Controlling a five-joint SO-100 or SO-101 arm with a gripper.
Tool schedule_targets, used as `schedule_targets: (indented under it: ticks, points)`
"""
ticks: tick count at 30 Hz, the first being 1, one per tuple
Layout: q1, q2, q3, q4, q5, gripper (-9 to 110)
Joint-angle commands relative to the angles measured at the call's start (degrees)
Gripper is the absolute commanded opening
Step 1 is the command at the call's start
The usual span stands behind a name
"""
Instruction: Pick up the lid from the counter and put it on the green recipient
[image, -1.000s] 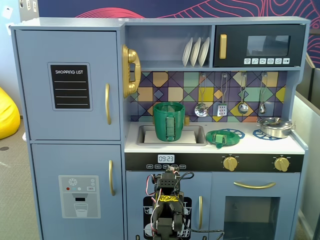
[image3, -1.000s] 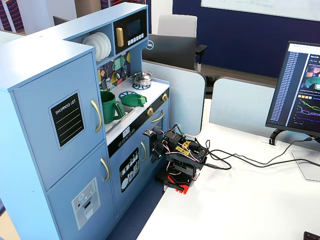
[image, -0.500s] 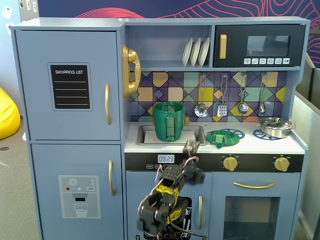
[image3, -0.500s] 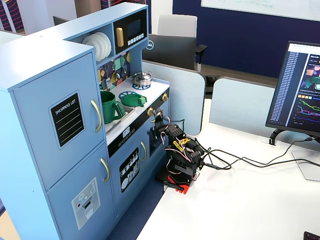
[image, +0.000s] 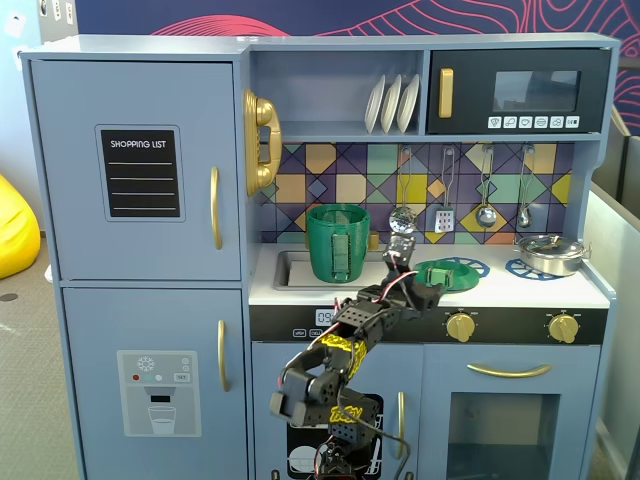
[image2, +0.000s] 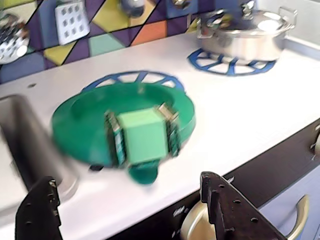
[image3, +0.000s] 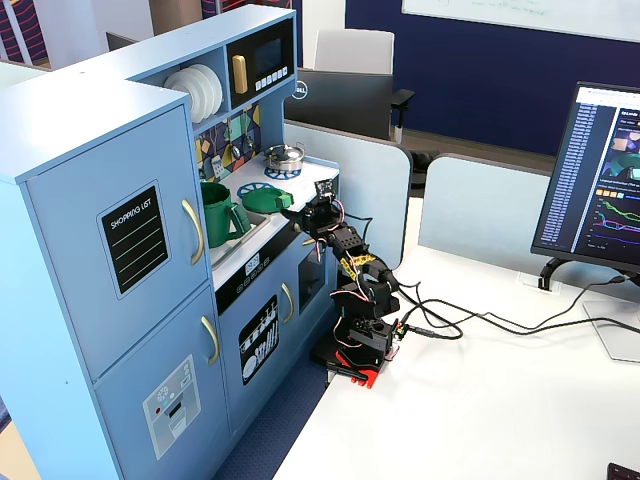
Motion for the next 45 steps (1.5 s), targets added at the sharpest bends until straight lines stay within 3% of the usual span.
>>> schedule_targets:
  ticks: [1, 27, 29, 32, 38, 45]
  points:
    - [1.23, -4.83, -6.77, -4.04, 1.05, 31]
    - [-2.11, -34.10, -25.93, -11.07, -2.29, 29]
    - [-2.20, -35.42, -26.89, -11.16, -3.16, 26]
    - [-3.25, -36.04, -26.81, -12.30, -8.00, 0]
    - [-4.22, -35.77, -28.83, -13.80, -6.42, 0]
    - [-7.29, -33.22, -42.36, -3.52, -3.87, 0]
